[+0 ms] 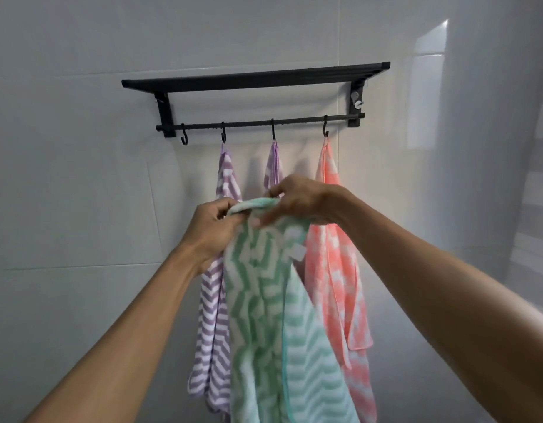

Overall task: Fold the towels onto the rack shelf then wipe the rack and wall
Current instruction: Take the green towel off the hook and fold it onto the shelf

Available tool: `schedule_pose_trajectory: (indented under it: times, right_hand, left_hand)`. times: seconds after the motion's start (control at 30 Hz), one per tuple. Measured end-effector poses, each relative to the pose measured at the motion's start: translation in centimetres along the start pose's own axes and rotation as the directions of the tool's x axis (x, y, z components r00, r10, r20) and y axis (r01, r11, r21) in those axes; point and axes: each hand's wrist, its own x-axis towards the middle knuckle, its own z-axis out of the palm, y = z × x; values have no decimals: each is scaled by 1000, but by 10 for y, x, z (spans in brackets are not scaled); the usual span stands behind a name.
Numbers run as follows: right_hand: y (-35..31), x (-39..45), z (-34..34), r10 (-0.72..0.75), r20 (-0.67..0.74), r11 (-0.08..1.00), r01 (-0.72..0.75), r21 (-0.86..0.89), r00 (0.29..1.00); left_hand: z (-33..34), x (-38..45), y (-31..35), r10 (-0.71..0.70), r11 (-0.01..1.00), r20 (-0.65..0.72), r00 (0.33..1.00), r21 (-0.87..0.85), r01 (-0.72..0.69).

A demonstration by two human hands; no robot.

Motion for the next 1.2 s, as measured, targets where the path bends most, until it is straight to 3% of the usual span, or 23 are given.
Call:
schedule_pose_trajectory:
  times: [0.07,0.1,0.2,0.27,0.4,0.5,0.57,0.63,0.7,0.77,0.83,0.93,1.03,1.13,1.2]
  right_hand:
    - [20,-3,2,122,88,982,-108,-153,989]
    - [29,-5,5,144,92,983,-132,-126,985]
    - [52,-4,13,104,9,931,-100,352,995]
    - [53,2,17,82,-72,853,-33,521,994]
    - [39,13,31,17,-94,889,28,457,995]
    - [31,12,39,-46,-73,855,77,513,996]
    - [33,11,39,-74,-73,847,101,522,995]
    - [40,8,35,-88,-51,901,102,423,995]
    - [54,2,34,-79,-18,990,81,119,997]
    - [76,-1,39,12,-16,996,-13,-91,1000]
    - [99,-4,45,123,-78,989,-129,-77,989]
    - [115,-5,50,225,-250,973,-204,108,942]
    - [105,2,50,143,-410,986,-92,142,901]
    - [77,7,53,-34,-380,999,41,11,925]
    - [60,8,56,-132,-349,991,127,-37,928]
  left_hand:
    - [-9,1,-2,-25,999,-65,998,-40,22]
    - [-13,2,-3,-53,996,-101,993,-74,46]
    - [-25,3,-8,-158,987,-129,979,-57,152]
    - [-25,1,-12,-187,982,-43,981,-6,187]
    - [-8,-9,-11,-183,977,185,966,-72,199]
    - [1,-9,-7,-228,940,226,947,-201,274]
    - [-1,-5,-4,-220,933,123,968,-263,245]
    - [-5,0,1,-182,937,-14,983,-306,169]
    - [-10,3,7,-169,943,-145,975,-312,117]
    - [-19,5,11,-175,953,-264,949,-286,97]
    - [-29,7,11,-163,969,-342,925,-230,86]
    - [-40,6,0,-130,991,-403,906,-71,111]
    - [-38,1,-11,-65,990,-322,945,100,102]
    - [-18,-7,-16,-63,975,-26,998,210,67]
    - [-2,-9,-18,-78,954,152,985,298,29]
